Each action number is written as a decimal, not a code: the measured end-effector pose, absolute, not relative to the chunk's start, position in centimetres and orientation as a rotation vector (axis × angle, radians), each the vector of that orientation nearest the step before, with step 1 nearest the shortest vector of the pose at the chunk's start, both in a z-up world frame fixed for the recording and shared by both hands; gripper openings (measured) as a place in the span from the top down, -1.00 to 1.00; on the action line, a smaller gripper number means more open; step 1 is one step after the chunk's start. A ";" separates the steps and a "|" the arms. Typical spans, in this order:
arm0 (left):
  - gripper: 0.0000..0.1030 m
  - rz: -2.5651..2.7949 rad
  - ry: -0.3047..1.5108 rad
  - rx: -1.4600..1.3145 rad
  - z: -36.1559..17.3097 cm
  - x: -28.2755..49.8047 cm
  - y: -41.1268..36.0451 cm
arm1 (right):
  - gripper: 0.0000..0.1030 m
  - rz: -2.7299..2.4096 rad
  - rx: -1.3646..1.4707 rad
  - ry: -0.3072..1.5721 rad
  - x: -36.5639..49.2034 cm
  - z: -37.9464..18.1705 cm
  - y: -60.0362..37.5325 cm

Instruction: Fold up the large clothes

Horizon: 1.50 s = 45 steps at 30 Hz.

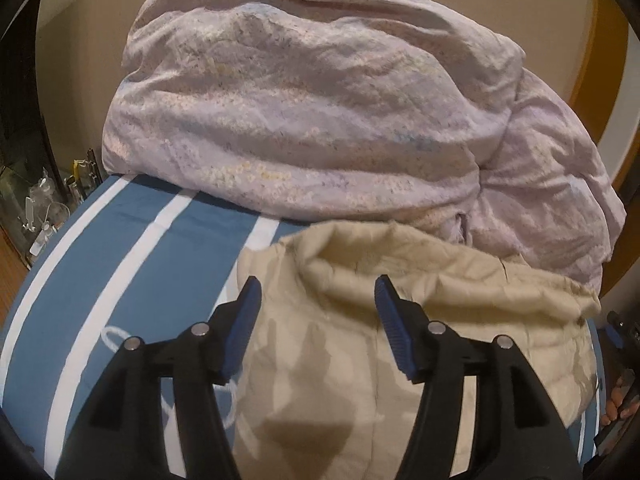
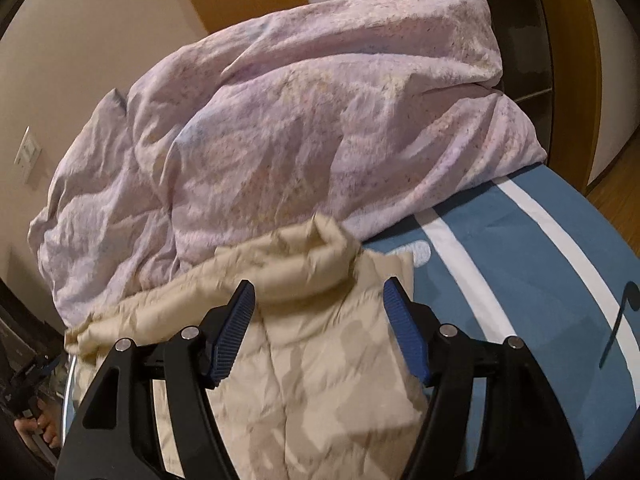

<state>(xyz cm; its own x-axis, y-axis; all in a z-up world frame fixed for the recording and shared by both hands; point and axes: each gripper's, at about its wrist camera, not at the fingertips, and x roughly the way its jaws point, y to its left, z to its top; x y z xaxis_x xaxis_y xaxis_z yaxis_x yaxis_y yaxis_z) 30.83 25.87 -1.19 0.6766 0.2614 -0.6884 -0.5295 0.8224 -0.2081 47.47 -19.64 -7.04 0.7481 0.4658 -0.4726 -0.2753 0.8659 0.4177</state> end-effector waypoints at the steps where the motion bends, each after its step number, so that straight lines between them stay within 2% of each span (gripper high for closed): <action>1: -0.15 0.454 0.702 -0.414 -1.4 30.7 25.5 | -0.32 0.417 0.329 0.603 47.2 -7.1 -19.5; 13: -0.20 0.434 0.777 -0.365 -4.9 33.7 22.8 | -0.32 0.414 0.210 0.649 48.5 -9.9 -15.8; 27: -0.21 0.556 0.795 -0.309 -7.6 37.8 25.3 | -0.32 0.317 0.073 0.641 52.7 -11.6 -12.3; 45: -0.42 0.589 0.783 -0.300 -10.3 38.9 26.9 | -0.38 0.209 0.003 0.701 54.5 -14.4 -11.0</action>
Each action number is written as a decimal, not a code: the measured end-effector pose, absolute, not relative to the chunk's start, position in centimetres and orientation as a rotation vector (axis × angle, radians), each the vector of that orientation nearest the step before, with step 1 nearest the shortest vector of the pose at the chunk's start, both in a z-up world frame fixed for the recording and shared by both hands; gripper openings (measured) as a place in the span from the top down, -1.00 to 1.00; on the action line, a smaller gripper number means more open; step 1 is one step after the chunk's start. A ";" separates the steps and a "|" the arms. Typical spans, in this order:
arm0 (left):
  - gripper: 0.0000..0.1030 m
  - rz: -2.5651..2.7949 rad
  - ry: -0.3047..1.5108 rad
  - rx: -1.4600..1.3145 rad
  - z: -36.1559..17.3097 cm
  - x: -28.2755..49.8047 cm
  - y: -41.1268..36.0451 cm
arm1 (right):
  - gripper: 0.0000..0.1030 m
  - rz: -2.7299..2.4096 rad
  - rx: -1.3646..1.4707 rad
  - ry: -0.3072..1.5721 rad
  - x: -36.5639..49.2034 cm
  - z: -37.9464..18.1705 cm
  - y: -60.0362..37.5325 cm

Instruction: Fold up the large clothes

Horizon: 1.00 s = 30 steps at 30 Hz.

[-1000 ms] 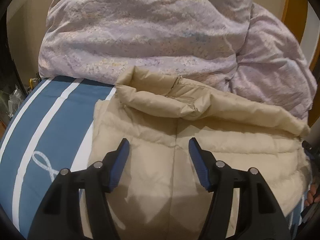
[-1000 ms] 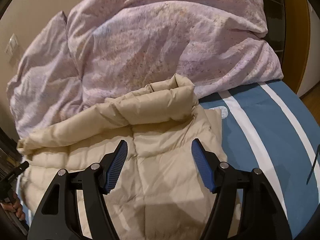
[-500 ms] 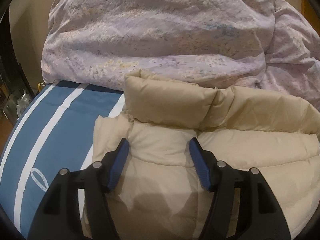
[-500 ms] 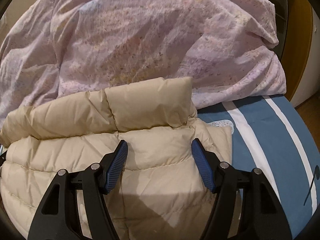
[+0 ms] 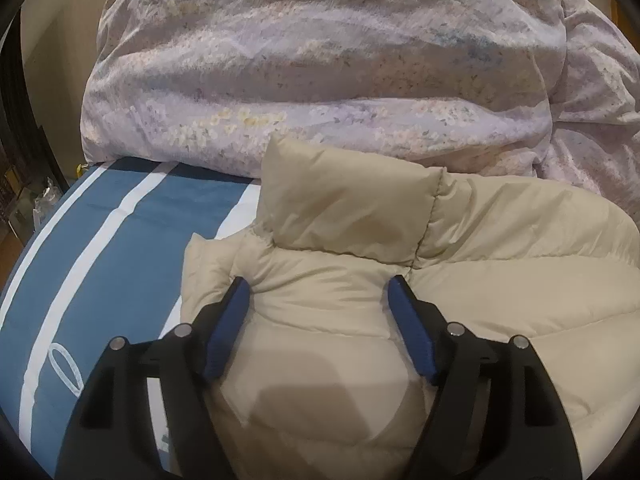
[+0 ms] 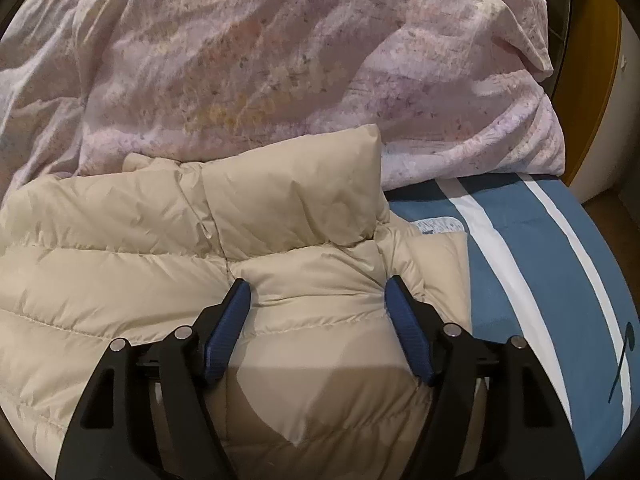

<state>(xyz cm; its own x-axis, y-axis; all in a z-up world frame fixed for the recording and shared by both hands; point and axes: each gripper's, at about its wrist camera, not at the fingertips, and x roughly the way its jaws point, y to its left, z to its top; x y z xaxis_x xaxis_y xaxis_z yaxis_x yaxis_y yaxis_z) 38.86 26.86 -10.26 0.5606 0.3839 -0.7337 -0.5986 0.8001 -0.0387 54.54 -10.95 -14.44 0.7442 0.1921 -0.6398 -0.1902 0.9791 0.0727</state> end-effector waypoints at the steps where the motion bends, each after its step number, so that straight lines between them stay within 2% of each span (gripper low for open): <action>1: -0.42 0.587 0.787 -0.306 -10.4 38.9 27.0 | -0.39 0.206 0.000 0.704 54.6 -14.5 -10.9; 30: -0.63 0.573 0.818 -0.335 -11.7 39.5 27.8 | -0.49 0.198 -0.004 0.716 55.3 -14.8 -10.8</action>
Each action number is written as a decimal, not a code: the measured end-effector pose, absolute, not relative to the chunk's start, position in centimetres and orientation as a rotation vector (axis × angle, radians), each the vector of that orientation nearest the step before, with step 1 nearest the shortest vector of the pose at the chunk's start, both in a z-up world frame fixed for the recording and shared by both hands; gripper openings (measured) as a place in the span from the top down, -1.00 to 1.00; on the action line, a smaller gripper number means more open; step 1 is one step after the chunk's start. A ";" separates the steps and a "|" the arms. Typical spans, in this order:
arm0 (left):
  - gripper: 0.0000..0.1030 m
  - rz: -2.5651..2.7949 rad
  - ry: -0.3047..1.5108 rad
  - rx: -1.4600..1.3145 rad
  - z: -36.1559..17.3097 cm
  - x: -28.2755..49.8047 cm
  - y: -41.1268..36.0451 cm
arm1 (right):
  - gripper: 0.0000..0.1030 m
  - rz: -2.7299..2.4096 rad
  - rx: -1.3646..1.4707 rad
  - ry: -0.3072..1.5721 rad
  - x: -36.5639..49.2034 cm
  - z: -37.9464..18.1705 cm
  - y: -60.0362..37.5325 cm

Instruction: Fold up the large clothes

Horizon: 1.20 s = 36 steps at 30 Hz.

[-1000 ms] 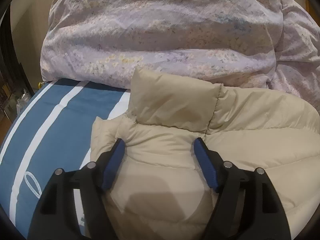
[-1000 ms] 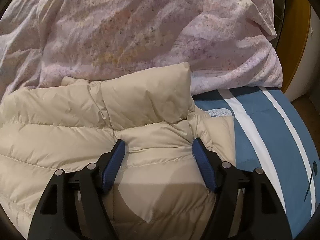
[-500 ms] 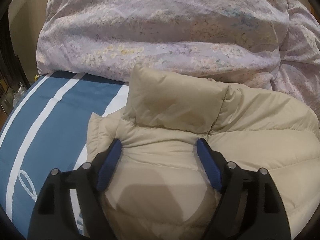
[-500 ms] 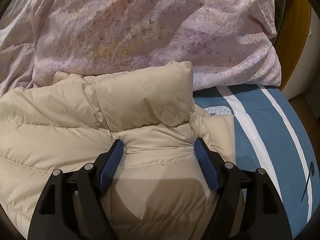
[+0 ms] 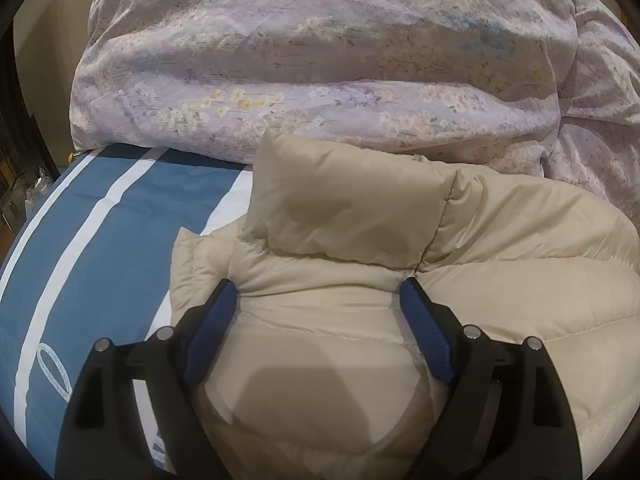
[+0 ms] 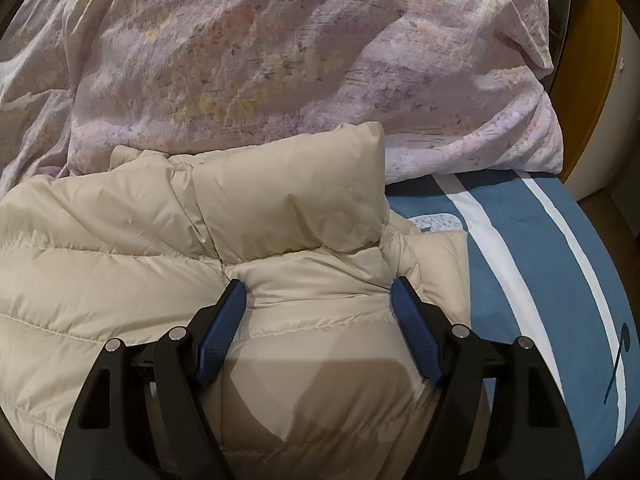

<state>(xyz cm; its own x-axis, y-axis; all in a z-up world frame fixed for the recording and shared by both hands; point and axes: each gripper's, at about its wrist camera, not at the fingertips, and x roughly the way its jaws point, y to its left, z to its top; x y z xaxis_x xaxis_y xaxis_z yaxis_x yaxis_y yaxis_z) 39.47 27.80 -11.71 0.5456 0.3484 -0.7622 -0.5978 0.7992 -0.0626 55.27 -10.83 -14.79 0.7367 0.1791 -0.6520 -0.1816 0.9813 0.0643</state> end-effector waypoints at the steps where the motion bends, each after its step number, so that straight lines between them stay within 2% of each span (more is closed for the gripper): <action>1: -0.63 0.574 0.817 -0.336 -11.7 39.5 27.8 | -0.49 0.199 -0.002 0.716 55.3 -14.8 -10.8; 17: -0.64 0.584 0.803 -0.350 -11.5 38.7 27.4 | -0.53 0.233 0.028 0.718 54.9 -14.4 -11.5; 20: -0.64 0.574 0.800 -0.389 -10.6 36.9 27.1 | -0.55 0.266 0.053 0.715 52.5 -13.1 -13.0; 25: -0.64 0.580 0.773 -0.425 -9.0 31.5 26.9 | -0.76 0.307 0.159 0.715 48.1 -12.1 -17.1; 32: -0.61 0.532 0.787 -0.628 -10.9 24.9 28.2 | -0.76 0.385 0.327 0.876 46.4 -15.6 -20.8; 36: -0.53 0.482 0.786 -0.722 -11.3 23.3 28.2 | -0.75 0.441 0.392 0.928 46.2 -16.8 -21.1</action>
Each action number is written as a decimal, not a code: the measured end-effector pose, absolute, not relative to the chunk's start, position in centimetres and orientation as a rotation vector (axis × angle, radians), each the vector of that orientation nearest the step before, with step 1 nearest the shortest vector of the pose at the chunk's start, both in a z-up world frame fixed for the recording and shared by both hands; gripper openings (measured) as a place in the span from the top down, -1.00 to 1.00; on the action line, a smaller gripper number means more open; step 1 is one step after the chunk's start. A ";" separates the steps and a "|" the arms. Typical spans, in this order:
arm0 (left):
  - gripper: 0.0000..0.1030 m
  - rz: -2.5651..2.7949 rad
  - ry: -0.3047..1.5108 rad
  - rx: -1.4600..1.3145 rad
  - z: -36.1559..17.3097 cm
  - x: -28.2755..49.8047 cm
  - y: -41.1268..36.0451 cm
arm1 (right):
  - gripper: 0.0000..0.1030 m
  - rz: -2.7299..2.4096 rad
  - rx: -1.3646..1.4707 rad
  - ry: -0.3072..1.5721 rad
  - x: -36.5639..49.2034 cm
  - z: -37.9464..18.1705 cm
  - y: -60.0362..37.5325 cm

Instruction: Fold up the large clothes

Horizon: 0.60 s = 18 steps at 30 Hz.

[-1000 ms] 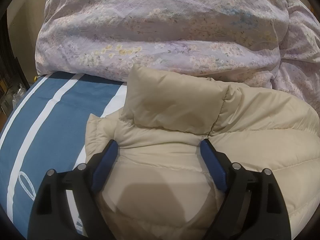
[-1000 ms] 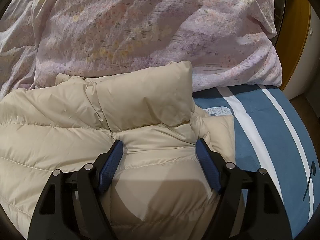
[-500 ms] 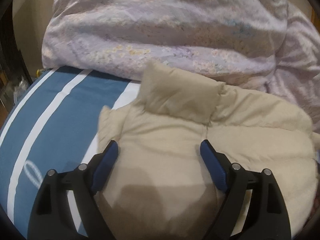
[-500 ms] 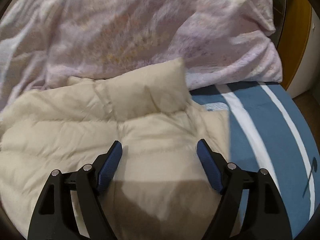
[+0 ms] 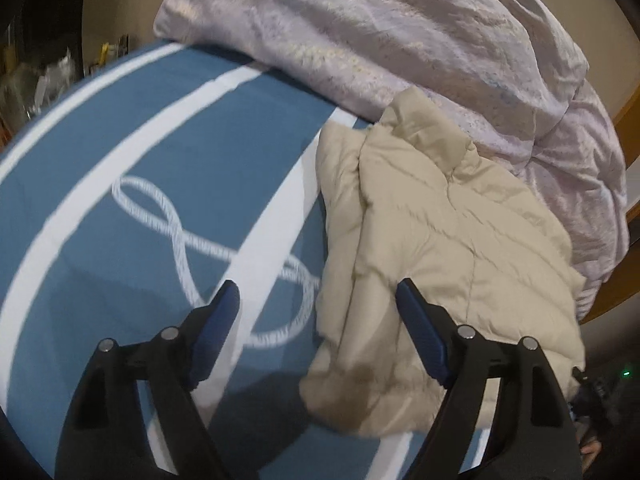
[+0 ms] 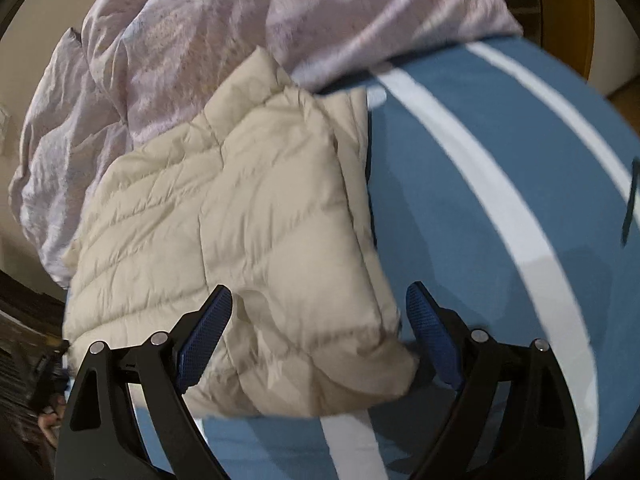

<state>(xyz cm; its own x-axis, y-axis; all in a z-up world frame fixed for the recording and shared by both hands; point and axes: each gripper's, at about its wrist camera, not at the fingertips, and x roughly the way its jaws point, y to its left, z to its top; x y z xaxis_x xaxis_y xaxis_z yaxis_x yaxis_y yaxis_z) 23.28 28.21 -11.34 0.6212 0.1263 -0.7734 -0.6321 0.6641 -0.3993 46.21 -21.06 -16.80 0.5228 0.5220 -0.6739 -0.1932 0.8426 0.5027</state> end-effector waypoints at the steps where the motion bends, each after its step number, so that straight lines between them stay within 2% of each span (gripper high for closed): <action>1: -0.49 0.473 0.787 -0.734 -11.3 23.1 28.1 | -0.75 0.450 0.404 0.935 46.1 -16.9 -21.2; 6: -0.37 0.414 0.797 -0.824 -11.8 22.9 27.7 | -0.64 0.470 0.429 0.931 45.6 -17.0 -21.6; 11: -0.13 0.361 0.772 -0.913 -12.4 22.8 27.2 | -0.30 0.499 0.470 0.939 45.3 -17.4 -22.5; 15: 0.08 0.330 0.761 -0.963 -12.8 22.8 26.6 | 0.11 0.546 0.545 0.962 45.2 -18.1 -23.2; 17: 0.33 0.322 0.749 -0.974 -12.9 22.7 26.3 | 0.33 0.571 0.579 0.967 45.2 -18.4 -23.3; 18: 0.40 0.315 0.737 -0.987 -12.9 22.5 26.3 | 0.37 0.582 0.589 0.961 45.0 -18.4 -23.3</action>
